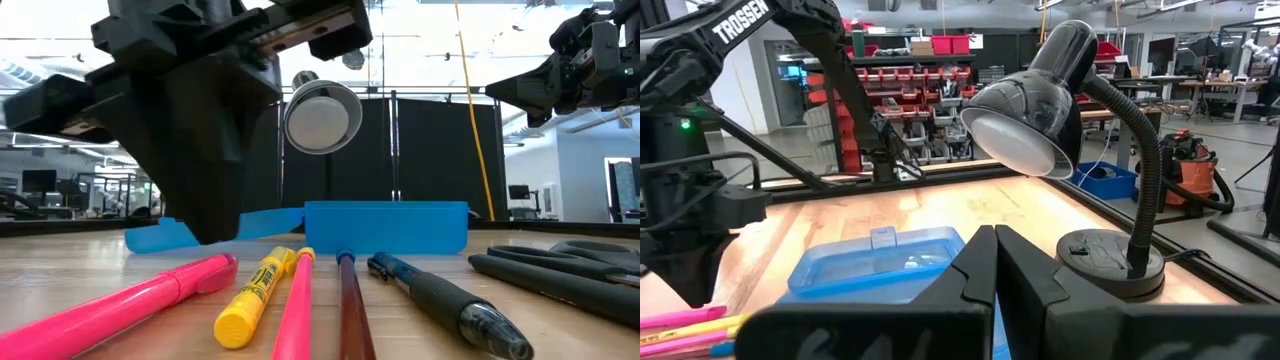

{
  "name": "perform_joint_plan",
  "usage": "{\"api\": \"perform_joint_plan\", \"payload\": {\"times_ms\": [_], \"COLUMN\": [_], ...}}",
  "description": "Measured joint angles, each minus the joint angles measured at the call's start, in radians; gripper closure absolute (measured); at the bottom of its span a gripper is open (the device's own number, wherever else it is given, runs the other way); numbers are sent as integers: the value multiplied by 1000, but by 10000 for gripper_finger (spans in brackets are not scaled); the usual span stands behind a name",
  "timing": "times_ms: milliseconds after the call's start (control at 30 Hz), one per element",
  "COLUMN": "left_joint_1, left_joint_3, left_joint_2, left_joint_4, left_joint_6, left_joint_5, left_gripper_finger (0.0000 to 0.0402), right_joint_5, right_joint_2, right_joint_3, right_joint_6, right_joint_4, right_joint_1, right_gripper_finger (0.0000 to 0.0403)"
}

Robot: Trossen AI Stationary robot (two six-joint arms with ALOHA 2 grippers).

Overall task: Pick & place school supplies into a supply box
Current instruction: Put the left pink pen into the blue supply box

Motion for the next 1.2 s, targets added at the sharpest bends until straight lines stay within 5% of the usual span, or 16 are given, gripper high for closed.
{"api": "perform_joint_plan", "payload": {"times_ms": [467,1200], "left_joint_1": [9,20], "left_joint_3": [0,4], "left_joint_2": [0,50], "left_joint_4": [-2,0], "left_joint_6": [-20,-28], "left_joint_5": [47,93], "left_gripper_finger": [174,163], "right_joint_5": [0,0], "right_joint_2": [0,1], "right_joint_3": [0,0], "right_joint_6": [0,0], "right_joint_4": [-1,-2], "right_joint_1": [0,0], "right_gripper_finger": [403,403]}}
